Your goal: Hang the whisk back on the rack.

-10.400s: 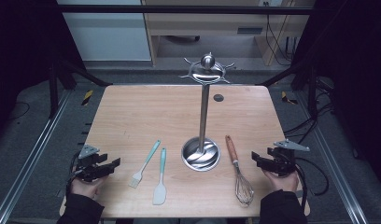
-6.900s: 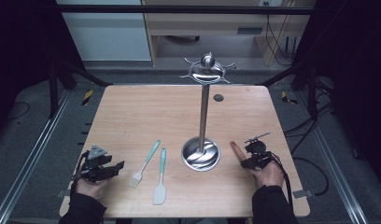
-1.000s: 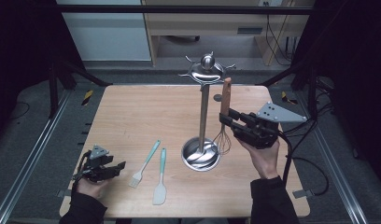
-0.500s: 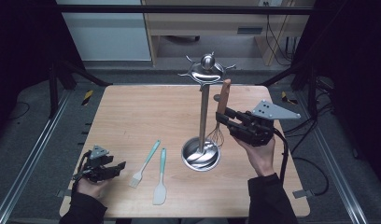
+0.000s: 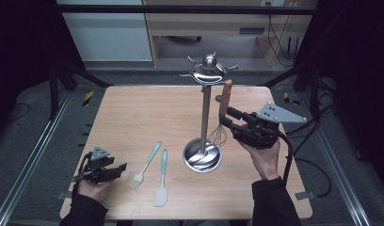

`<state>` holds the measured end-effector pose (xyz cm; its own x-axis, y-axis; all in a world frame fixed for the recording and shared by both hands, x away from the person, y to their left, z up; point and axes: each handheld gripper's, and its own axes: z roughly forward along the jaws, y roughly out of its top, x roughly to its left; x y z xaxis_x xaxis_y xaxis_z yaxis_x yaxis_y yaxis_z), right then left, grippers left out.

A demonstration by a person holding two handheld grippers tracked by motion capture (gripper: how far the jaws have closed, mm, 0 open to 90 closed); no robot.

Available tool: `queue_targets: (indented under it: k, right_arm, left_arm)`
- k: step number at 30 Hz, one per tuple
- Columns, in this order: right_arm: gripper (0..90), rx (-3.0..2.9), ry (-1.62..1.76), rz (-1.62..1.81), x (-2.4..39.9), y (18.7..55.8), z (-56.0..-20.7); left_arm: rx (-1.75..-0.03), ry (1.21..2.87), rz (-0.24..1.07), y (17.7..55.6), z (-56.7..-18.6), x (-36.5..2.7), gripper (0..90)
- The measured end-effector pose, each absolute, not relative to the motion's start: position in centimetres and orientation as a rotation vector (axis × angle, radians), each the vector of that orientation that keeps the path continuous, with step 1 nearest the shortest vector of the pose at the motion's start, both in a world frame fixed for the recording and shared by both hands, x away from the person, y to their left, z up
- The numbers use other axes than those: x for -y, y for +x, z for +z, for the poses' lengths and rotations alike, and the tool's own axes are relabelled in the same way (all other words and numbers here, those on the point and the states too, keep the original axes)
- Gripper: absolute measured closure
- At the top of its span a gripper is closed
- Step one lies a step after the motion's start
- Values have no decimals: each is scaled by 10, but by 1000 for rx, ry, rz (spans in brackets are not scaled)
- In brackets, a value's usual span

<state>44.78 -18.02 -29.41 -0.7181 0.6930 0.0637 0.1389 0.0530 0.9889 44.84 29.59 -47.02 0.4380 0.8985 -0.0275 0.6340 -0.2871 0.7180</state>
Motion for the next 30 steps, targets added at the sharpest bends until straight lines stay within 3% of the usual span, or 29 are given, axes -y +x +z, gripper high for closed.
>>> queue_targets:
  k: [5, 22, 30]
  right_arm:
    - [585, -1866, 829, 1695, 187, 438, -289]
    - [900, -1716, 853, 1632, 205, 417, -273]
    - [900, -1688, 844, 1628, 199, 418, -261]
  left_arm:
    - [-1281, 2029, 513, 448, -470, -296, 387]
    - [-1279, 2023, 505, 448, -470, -296, 388]
    - [-1278, 2025, 505, 448, -470, -295, 388]
